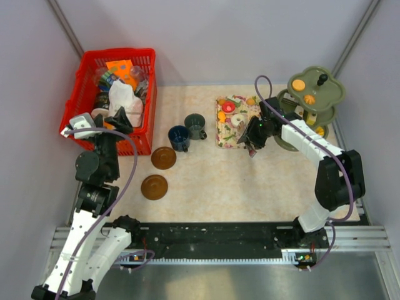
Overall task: Serve the afternoon tea
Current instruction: Adjust the dessert on the tray.
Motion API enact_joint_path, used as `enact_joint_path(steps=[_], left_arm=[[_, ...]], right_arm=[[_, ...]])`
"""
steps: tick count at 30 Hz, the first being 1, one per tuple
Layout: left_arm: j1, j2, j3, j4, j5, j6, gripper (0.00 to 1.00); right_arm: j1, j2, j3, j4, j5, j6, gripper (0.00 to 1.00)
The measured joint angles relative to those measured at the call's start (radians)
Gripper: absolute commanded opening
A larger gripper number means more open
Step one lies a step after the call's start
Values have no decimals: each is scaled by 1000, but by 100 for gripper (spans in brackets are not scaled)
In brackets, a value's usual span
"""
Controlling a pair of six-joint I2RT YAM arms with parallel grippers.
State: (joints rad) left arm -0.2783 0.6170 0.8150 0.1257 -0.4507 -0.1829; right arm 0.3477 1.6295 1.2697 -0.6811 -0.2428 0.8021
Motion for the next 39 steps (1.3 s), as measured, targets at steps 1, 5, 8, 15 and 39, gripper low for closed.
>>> enact_joint_path(steps=[1, 5, 8, 15, 39], left_arm=[[-1, 0, 0, 1, -1, 0, 79], [-2, 0, -1, 3, -4, 2, 78], [-2, 0, -2, 3, -4, 2, 78], [-4, 0, -2, 3, -5, 3, 78], [-6, -6, -2, 5, -11, 3, 78]], right_arm=[[-7, 0, -10, 20, -11, 19, 39], [-25, 0, -60, 101, -44, 86, 39], [-32, 0, -76, 132, -62, 127, 39], [-51, 0, -79, 213, -107, 196, 40], [-78, 2, -137, 276, -119, 275, 48]])
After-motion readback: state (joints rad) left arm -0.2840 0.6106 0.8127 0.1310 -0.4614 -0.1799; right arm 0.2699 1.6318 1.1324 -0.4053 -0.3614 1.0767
